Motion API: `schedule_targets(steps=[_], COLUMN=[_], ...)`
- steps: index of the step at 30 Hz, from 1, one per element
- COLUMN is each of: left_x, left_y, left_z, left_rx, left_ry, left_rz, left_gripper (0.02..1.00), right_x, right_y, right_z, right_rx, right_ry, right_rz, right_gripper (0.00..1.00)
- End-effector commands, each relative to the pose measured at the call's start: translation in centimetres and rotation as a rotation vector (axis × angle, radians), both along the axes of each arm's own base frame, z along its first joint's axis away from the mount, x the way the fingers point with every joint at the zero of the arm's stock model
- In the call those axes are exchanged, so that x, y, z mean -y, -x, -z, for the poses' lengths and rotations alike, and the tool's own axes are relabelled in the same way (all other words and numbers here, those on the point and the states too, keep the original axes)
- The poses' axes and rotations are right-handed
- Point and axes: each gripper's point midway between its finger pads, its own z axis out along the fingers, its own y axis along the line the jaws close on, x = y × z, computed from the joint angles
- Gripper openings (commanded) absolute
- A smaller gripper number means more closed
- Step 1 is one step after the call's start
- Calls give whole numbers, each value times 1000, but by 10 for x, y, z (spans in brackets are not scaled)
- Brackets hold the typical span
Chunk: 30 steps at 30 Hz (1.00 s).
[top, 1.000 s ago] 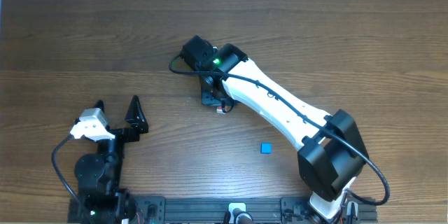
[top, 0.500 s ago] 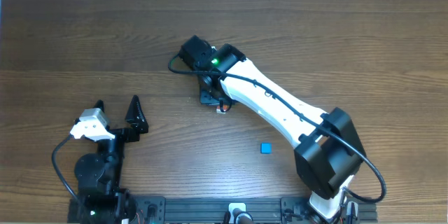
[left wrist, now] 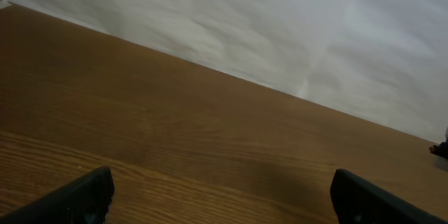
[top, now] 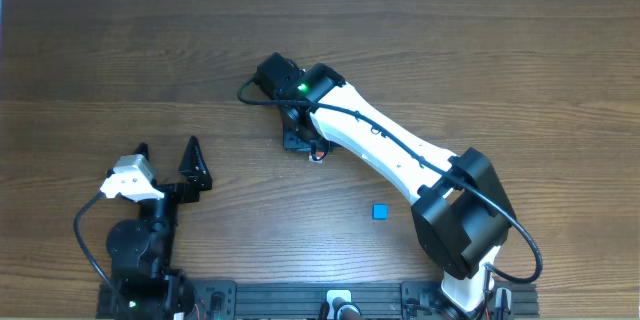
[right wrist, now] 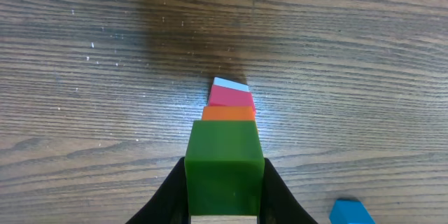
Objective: Stack Cubes
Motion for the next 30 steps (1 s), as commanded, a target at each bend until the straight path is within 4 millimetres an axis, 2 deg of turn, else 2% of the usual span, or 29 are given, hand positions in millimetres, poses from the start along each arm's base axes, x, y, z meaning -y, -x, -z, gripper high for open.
schedule_targets(steps=[1, 3, 8, 11, 16, 17, 23, 30], left_x=[0, 0, 0, 0, 0, 0, 0, 0], left_y=[0, 0, 0, 0, 0, 0, 0, 0], left_z=[1, 1, 1, 1, 1, 1, 1, 1], left_rx=[0, 0, 0, 0, 0, 0, 0, 0], left_ry=[-14, -14, -14, -14, -14, -14, -14, -14], left_rz=[3, 3, 3, 3, 3, 3, 3, 3], left_gripper=[1000, 1000, 1000, 1000, 1000, 1000, 1000, 1000], right_x=[-5, -4, -4, -4, -4, -4, -1, 8], right_y=[3, 3, 3, 3, 3, 2, 5, 29], right_z=[5, 5, 5, 5, 5, 5, -8, -52], right_rx=[-15, -17, -17, -17, -15, -13, -3, 18], right_ry=[0, 2, 2, 3, 4, 5, -2, -32], right_rz=[-4, -3, -4, -4, -5, -9, -42, -112], right_gripper=[255, 329, 400, 492, 884, 993, 991, 993])
